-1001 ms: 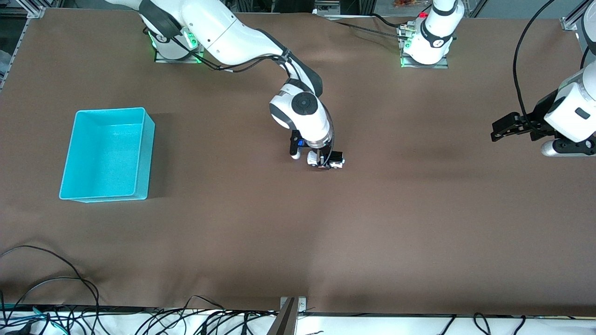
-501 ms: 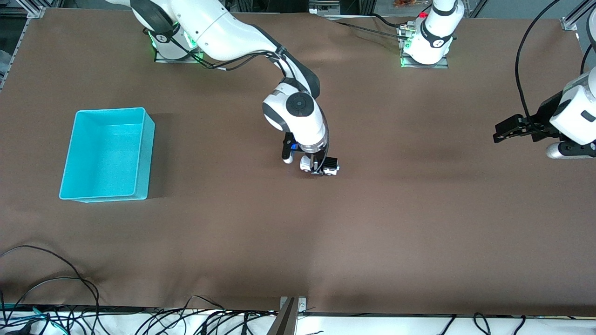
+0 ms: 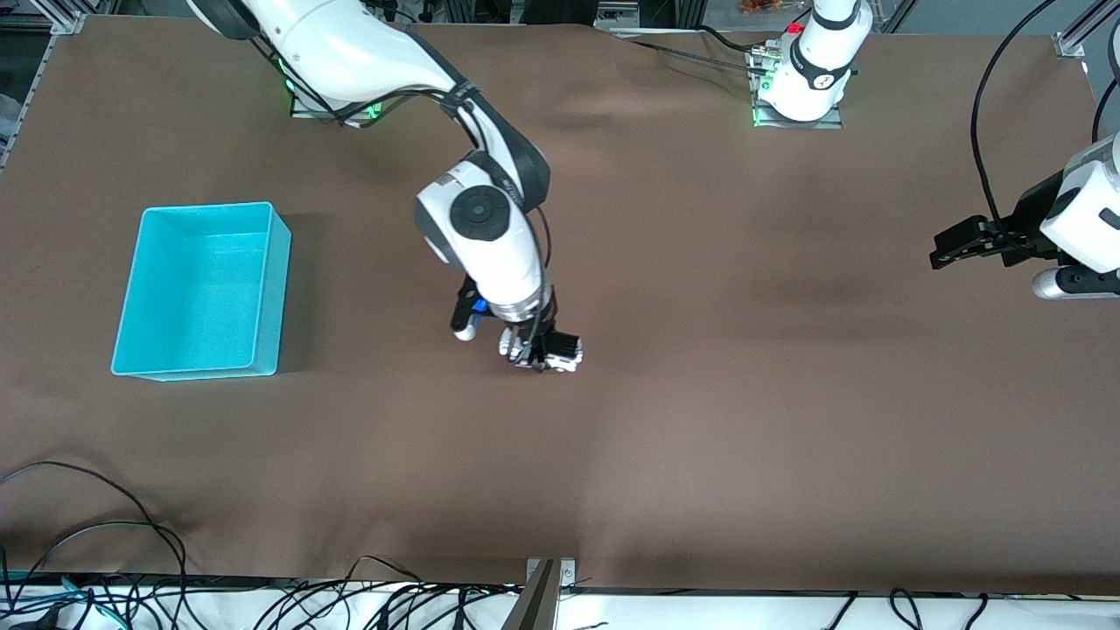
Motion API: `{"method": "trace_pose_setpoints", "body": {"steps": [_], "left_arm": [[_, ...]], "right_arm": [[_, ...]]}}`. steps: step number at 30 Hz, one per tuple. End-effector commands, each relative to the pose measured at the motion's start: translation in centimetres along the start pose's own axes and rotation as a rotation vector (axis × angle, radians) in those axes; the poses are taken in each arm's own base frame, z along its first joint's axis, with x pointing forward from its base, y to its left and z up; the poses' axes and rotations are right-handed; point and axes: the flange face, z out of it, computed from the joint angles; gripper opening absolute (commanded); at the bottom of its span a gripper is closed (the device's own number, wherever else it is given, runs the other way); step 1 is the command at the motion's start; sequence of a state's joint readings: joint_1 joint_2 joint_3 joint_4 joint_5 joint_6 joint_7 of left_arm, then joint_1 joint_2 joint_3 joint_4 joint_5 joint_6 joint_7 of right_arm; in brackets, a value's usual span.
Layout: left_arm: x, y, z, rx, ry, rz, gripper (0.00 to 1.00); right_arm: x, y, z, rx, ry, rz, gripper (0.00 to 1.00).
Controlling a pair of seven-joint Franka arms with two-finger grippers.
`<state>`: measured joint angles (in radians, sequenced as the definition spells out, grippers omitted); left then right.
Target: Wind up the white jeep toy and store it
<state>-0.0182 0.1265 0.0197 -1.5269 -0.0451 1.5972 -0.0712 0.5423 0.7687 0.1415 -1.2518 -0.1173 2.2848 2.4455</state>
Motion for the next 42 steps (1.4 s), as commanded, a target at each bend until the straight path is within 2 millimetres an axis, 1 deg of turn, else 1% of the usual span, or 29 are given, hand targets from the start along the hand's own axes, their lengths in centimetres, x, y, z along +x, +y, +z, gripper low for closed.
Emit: {"method": "trace_pose_setpoints", "body": {"steps": [1,3,7,11,16,19,21,26,30,32,34,35,37,40,42], "left_arm": [[0.1,-0.6,-0.3,-0.033,0.004,-0.017,1.00],[0.1,-0.6,-0.3,-0.033,0.004,-0.017,1.00],[0.1,-0.6,-0.3,-0.033,0.004,-0.017,1.00],[0.0,-0.5,-0.3,-0.032,0.003,-0.017,1.00],[0.1,-0.4,-0.1,-0.032,-0.001,-0.015,1.00],[0.1,-0.5,-0.1,-0.032,0.000,-0.017,1.00],[0.1,-0.5,-0.2,-0.032,0.001,-0.015,1.00],[0.1,-0.5,-0.1,-0.032,0.000,-0.015,1.00],[0.1,-0.5,-0.1,-0.032,0.000,-0.015,1.00],[0.1,-0.5,-0.1,-0.032,0.000,-0.015,1.00],[0.1,-0.5,-0.1,-0.032,-0.002,-0.015,1.00],[0.1,-0.5,-0.1,-0.032,-0.002,-0.015,1.00],[0.1,-0.5,-0.1,-0.032,-0.002,-0.017,1.00],[0.0,-0.4,-0.1,-0.032,-0.002,-0.015,1.00],[0.0,-0.4,-0.1,-0.032,-0.004,-0.015,1.00]], "right_arm": [[2.4,-2.8,-4.3,0.013,0.033,-0.009,0.00],[3.2,-3.5,-5.0,0.009,0.047,-0.028,0.00],[4.2,-4.0,-6.9,-0.011,0.079,-0.100,0.00],[6.9,-6.4,-8.7,0.000,0.099,-0.092,0.00],[10.9,-9.0,-11.0,-0.025,0.139,-0.074,0.00],[13.2,-10.2,-11.1,-0.047,0.160,-0.080,0.00],[14.7,-11.1,-11.7,-0.049,0.164,-0.076,0.00],[17.0,-12.5,-12.6,-0.055,0.170,-0.062,0.00],[18.5,-13.0,-12.6,-0.074,0.181,-0.081,0.00],[19.7,-13.3,-13.6,-0.070,0.178,-0.089,0.00],[20.3,-13.0,-14.5,-0.083,0.158,-0.105,0.00],[20.7,-12.8,-15.0,-0.093,0.140,-0.123,0.00],[21.5,-11.8,-15.3,-0.127,0.118,-0.187,0.00],[23.6,-10.4,-16.3,-0.162,0.090,-0.271,0.00],[24.8,-9.7,-16.4,-0.189,0.079,-0.322,0.00]]}}
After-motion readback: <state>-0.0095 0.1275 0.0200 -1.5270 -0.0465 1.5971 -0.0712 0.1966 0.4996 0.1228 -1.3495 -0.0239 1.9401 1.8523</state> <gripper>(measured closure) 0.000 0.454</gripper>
